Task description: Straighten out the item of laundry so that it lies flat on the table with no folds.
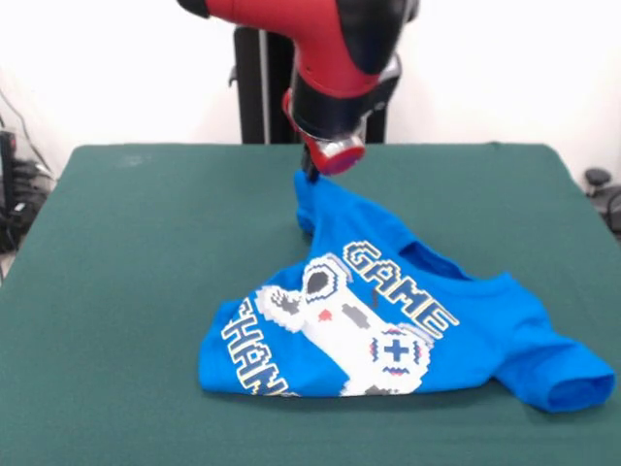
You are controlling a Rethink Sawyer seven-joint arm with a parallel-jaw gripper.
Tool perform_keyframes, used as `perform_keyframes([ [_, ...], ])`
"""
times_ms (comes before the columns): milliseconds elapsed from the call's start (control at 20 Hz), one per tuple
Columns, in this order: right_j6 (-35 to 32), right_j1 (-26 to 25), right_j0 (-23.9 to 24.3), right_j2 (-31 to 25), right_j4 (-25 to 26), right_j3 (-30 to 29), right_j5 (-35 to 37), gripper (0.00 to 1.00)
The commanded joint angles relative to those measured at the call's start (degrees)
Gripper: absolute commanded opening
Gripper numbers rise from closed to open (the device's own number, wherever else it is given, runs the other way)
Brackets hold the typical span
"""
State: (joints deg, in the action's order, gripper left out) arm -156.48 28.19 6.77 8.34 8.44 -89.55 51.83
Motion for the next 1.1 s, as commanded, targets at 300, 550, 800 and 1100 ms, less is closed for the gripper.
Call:
perform_keyframes([
  [300, 6.2, -1.0, 0.5, -5.5, 2.5, -8.5, 4.1, 0.00],
  [550, 8.0, 2.3, 1.6, -5.6, 3.3, -14.2, 2.4, 0.00],
  [800, 9.3, 8.6, 1.9, -5.6, 3.2, -20.5, 5.0, 0.00],
  [1100, 12.7, 16.1, 4.3, -4.9, 5.1, -26.0, 7.6, 0.00],
])
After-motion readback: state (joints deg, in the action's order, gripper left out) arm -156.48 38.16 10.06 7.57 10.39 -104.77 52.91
